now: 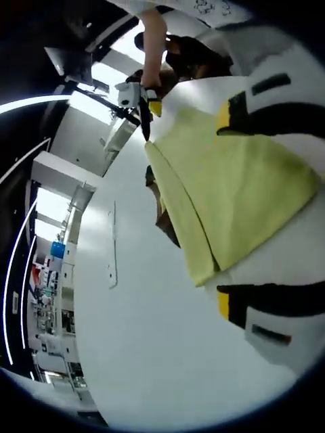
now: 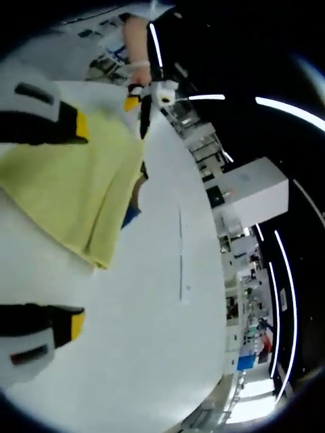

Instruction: Fold the garment on the visible template until the final outline fits inside the template.

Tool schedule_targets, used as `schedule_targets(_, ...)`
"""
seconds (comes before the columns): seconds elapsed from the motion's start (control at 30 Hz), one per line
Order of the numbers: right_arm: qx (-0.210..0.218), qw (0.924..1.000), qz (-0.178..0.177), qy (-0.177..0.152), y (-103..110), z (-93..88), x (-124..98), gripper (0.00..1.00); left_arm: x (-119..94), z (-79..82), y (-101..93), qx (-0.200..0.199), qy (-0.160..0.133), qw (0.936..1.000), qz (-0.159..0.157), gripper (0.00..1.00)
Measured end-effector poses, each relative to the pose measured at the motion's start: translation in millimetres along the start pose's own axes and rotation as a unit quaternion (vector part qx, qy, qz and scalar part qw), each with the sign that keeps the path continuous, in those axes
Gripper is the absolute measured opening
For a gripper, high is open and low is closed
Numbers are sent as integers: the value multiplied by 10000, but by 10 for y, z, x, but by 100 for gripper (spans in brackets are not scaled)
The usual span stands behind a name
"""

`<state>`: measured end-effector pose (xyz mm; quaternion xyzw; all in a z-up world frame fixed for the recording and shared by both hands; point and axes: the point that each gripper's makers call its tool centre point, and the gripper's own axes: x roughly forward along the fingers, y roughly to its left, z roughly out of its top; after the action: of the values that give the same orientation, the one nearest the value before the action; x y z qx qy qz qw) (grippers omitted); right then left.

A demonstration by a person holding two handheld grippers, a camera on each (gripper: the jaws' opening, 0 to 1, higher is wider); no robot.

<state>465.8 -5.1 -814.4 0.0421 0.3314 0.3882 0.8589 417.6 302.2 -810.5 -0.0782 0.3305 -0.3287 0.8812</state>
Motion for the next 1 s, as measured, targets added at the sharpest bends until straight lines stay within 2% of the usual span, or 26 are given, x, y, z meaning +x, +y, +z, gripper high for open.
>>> schedule_targets(0.17,37,10000,27,-1,11,-10,-1,99,13,34,-22,-57,-63,10000,-26,85)
schedule_targets(0.47,82,9998,196,20,132,-64,15,96,60,16,-62,-104,1,9999,-85,84)
schedule_targets(0.63,84,9993,351,-83,318,-13,49,95,132,38,-196,-96,-10,9997,-211,82)
schedule_targets(0.77,152,9985,518,-120,378,2,74,89,167,15,-222,-140,35,9995,-272,82)
schedule_targets(1.0,153,9977,632,-200,469,63,143,89,238,-1,-263,-178,50,9993,-315,82)
